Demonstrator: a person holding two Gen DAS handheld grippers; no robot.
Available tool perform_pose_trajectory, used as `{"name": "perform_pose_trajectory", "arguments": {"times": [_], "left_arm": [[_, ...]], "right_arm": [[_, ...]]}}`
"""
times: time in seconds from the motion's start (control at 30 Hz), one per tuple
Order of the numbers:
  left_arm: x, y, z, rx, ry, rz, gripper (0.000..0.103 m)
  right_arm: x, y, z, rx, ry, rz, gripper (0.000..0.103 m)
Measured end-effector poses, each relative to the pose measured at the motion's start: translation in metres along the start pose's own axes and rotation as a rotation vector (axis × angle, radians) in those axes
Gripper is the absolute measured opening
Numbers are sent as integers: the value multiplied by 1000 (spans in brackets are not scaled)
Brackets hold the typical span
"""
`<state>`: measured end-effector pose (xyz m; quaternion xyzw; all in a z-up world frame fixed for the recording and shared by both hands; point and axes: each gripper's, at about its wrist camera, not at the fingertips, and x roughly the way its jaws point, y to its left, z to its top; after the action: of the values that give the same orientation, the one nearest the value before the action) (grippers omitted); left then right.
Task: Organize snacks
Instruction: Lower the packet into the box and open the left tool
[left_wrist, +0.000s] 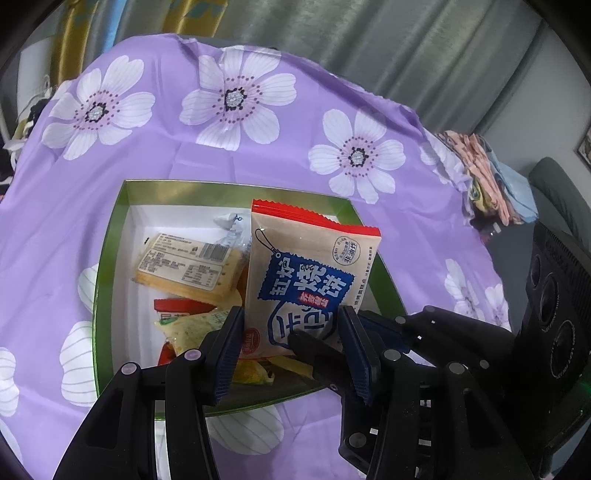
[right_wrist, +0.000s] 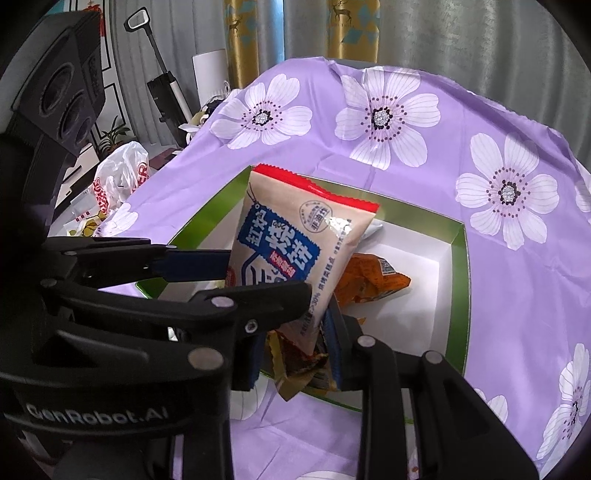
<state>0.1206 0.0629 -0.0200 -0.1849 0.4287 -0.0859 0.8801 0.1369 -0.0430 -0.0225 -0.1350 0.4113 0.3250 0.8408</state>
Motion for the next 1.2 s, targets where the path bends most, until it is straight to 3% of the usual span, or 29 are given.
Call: {"name": "perform_pose_trajectory", "arguments": {"times": [0.17,1.2], "left_arm": [[1,-2,-1,12,2,35,52],[2,-5,-2,35,13,88,52]], "right_arm": [[4,-1,0,4,11,4,31],[7,0,-2,10,25,17,33]]}}
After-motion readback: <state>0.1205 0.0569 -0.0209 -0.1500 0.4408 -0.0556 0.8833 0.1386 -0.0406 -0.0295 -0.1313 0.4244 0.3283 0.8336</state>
